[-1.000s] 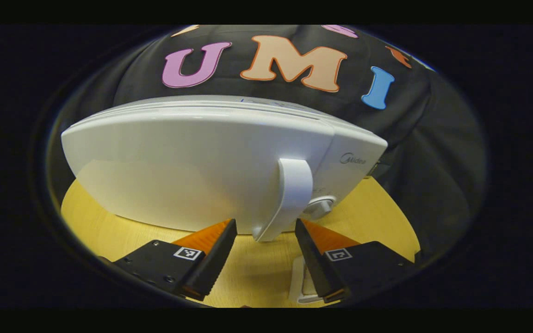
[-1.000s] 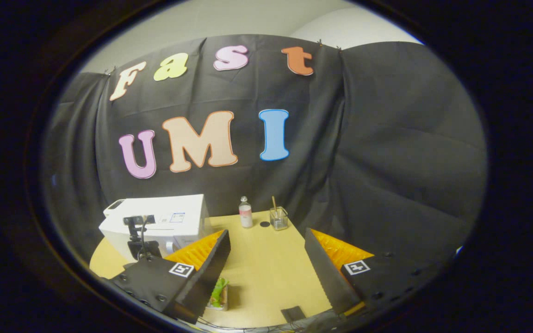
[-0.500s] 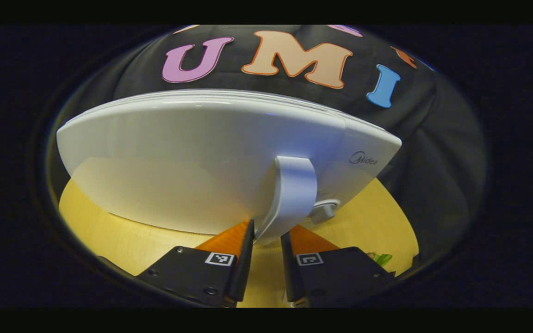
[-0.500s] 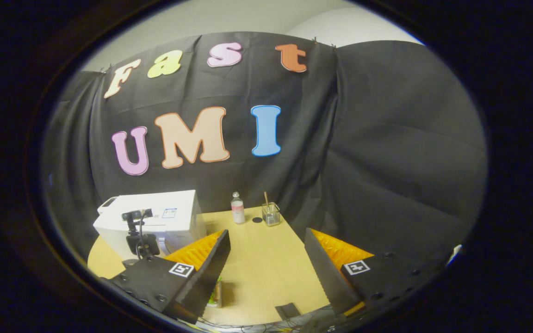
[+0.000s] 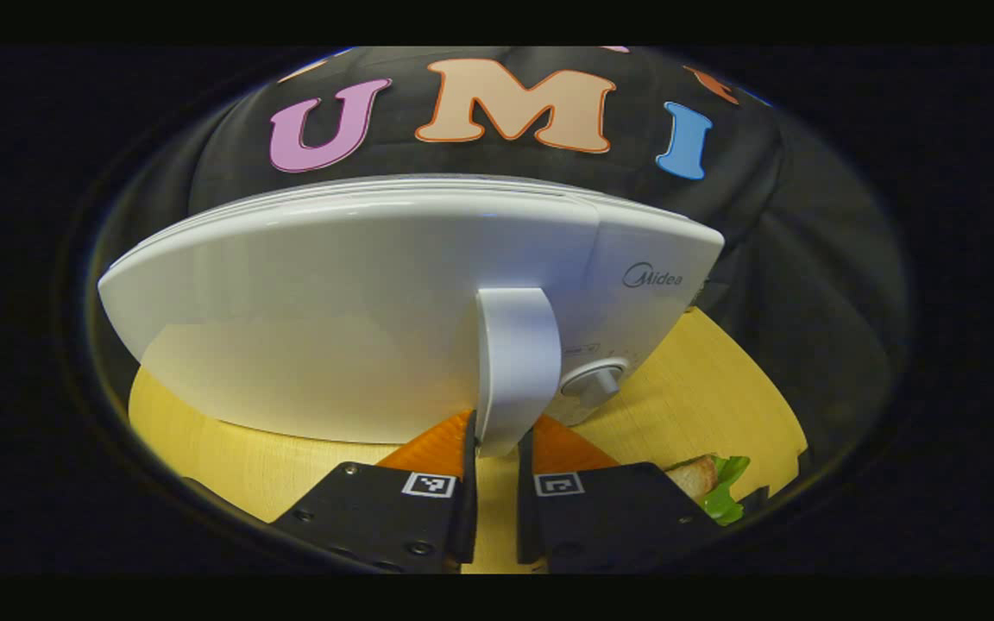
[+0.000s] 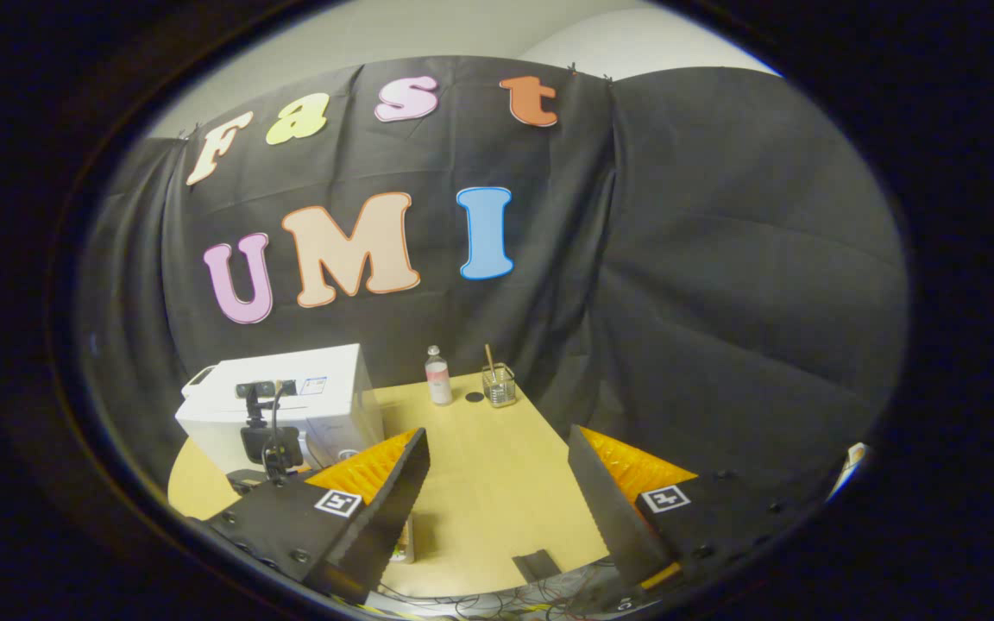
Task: Open the microwave oven with the left hand, put the food in, and close the microwave oven.
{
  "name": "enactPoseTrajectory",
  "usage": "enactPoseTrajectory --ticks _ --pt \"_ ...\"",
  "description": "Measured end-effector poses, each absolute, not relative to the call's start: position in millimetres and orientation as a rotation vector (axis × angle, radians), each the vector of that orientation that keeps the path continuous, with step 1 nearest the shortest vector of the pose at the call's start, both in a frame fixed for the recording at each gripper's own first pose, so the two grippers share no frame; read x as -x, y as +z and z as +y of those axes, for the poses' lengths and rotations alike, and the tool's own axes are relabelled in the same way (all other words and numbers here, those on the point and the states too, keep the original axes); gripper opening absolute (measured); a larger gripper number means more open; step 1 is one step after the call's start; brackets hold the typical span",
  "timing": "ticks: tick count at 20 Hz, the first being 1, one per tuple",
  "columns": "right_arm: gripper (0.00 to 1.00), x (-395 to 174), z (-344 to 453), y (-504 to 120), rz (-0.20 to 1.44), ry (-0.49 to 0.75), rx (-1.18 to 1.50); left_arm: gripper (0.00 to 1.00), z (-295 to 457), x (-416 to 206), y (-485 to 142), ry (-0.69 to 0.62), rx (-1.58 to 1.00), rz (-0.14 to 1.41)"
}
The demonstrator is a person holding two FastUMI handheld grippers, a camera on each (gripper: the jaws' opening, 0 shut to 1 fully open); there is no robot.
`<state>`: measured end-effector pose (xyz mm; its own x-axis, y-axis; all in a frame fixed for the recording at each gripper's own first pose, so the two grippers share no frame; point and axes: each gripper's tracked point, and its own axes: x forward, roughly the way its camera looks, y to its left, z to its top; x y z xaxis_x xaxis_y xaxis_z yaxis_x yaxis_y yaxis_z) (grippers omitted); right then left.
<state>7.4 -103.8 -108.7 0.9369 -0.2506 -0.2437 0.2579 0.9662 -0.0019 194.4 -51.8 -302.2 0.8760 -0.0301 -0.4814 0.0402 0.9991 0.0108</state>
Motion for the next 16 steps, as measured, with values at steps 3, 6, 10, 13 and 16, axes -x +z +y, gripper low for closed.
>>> enactPoseTrajectory --ticks 3,6,10,13,16 --pt "0.97 -1 -103 -111 0.247 -0.254 -0.028 0.13 -52 -195 -302 -0.027 -0.013 0.493" --pt "0.97 4 -102 -115 0.256 -0.241 -0.030 0.12 -52 -194 -302 -0.020 -0.004 0.494" --pt "0.97 4 -105 -126 0.277 -0.217 -0.037 0.12 -50 -154 -303 -0.028 0.023 0.487" --pt "0.97 1 -102 -134 0.298 -0.160 -0.066 0.12 -44 -116 -310 -0.029 0.004 0.500" --pt "0.97 -5 -104 -144 0.314 -0.109 -0.075 0.17 -36 -90 -313 0.001 -0.017 0.494"
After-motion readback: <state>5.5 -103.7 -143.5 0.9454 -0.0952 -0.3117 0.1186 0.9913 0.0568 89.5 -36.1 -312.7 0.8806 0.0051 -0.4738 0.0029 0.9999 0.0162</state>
